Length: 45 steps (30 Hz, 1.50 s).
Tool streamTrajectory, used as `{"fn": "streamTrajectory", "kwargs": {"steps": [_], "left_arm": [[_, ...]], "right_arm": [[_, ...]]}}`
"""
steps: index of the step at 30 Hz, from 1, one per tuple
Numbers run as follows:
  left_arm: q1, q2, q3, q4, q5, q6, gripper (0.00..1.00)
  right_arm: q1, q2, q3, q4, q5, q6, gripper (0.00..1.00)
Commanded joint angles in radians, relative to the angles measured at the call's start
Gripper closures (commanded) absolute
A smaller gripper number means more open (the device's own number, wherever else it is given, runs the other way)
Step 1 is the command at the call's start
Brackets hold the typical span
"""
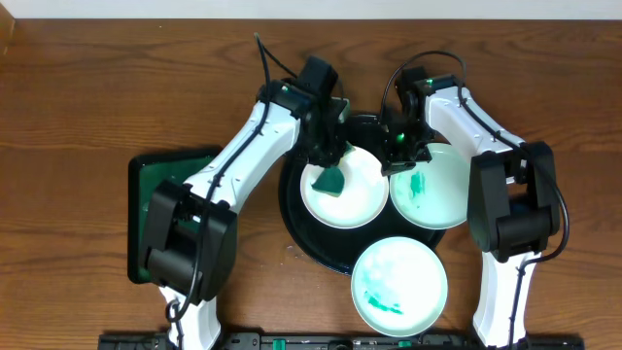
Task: Clean dirty plates on tray and stack at the side
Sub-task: 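Keep scrubbing the pink plate's surface with the sponge in the left gripper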
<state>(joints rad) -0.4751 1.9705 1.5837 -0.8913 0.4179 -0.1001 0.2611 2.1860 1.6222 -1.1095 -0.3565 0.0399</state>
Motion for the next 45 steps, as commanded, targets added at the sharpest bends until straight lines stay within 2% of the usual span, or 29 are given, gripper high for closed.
{"fn": "streamTrajectory", "kwargs": {"steps": [1,10,15,22,29,37,40,45], "left_arm": [[-0.002,0.033,-0.029,0.023,0.073,0.012,0.93],[-0.008,0.128,-0.063,0.11,0.072,0.021,0.93],[0.0,0.172,-0.072,0.127,0.065,0.074,0.93],[0.089,0.184,-0.077,0.085,-0.128,0.027,0.93],[0.158,0.184,-0.077,0.064,-0.236,0.013,0.93],[0.05,0.184,-0.076,0.081,-0.132,0.066,0.93],[-0.007,0.184,-0.076,0.126,-0.025,0.064,0.93],[-0.044,0.184,-0.076,0.207,0.092,-0.016,0.93]], "right_arm": [[-0.007,0.001,0.006,0.005,-0.016,-0.007,0.99],[-0.007,0.001,0.006,-0.003,-0.018,-0.007,0.99],[-0.007,0.001,0.006,-0.006,-0.018,-0.008,0.99],[-0.007,0.001,0.006,-0.011,-0.017,-0.008,0.99],[-0.007,0.001,0.006,-0.01,-0.017,-0.008,0.99],[-0.007,0.001,0.006,-0.009,-0.014,-0.008,0.99],[-0.007,0.001,0.006,-0.009,-0.014,-0.007,0.99],[-0.007,0.001,0.006,-0.015,-0.014,-0.007,0.99]]}}
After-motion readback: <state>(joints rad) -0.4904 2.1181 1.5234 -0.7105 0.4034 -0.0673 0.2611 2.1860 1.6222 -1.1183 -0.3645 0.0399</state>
